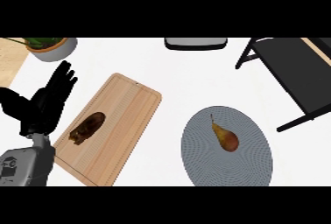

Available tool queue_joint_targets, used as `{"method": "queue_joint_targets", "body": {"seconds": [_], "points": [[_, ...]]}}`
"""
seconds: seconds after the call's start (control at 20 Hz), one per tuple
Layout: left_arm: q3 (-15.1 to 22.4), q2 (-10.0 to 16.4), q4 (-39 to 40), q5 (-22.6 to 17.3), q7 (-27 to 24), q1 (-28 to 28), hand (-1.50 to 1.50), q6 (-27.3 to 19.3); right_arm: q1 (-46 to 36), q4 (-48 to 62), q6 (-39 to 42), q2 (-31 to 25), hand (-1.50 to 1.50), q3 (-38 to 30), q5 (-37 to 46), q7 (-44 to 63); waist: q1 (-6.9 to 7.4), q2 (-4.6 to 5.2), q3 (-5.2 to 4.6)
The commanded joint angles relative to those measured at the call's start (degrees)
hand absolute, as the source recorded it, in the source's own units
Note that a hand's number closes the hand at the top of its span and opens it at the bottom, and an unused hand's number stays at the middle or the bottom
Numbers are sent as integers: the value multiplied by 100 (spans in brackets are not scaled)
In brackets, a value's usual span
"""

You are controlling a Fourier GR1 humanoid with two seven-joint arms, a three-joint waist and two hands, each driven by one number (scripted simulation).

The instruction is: Pick the bell pepper from the placemat and place it in the tiered shelf

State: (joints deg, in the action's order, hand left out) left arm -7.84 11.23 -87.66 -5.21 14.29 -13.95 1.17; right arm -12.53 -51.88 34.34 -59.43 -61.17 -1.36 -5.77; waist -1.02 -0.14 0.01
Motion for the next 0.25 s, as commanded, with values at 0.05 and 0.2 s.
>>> {"method": "queue_joint_targets", "body": {"seconds": [0.05,0.2], "points": [[-370,341,287,-283,-90,-43,0,339,827,-24,521,-69,-150,-264,-17,-1046,17,8,0],[28,-68,-54,-12,2,-26,0,-1,1374,-111,512,185,-150,-194,307,-1916,22,7,3]]}}
